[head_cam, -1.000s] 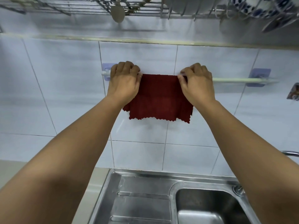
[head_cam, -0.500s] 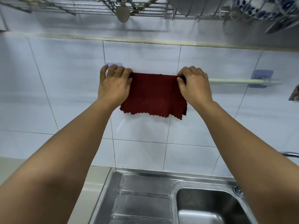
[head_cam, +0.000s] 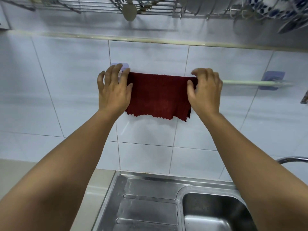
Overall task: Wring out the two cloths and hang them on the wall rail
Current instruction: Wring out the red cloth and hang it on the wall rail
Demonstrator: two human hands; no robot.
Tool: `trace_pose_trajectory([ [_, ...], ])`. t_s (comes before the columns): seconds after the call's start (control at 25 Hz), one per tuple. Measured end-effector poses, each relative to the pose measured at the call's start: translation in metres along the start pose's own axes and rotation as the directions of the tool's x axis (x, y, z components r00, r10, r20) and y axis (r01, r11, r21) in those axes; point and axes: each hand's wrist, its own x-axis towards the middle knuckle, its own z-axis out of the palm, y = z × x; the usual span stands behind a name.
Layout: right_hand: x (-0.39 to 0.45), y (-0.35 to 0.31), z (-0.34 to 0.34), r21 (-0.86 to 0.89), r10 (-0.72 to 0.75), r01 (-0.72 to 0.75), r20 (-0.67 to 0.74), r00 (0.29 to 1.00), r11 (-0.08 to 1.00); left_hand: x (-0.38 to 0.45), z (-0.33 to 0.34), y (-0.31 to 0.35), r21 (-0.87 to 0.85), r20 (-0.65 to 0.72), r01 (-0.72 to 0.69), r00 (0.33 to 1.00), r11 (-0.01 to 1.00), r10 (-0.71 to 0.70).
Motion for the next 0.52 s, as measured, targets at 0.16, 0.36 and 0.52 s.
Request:
trace_pose_trajectory([
  [0.16,-0.051,0.010,0.011,0.191,0.297,-0.322,0.150,0.943,0.927,-0.034,0.011,0.006,-0.258,0.035,0.262,0.965,0.930,-0.262],
  [0.36,-0.073,0.016,0.023,0.183,0.449,-0.574,0.455,0.769,0.798,-0.046,0.021,0.013,-0.638,0.525,0.653,0.756,0.408,-0.390],
  [0.52,-0.073,0.018,0.026,0.288,0.503,-0.682,0.498,0.706,0.672,-0.043,0.022,0.013,-0.655,0.576,0.694,0.715,0.300,-0.398],
])
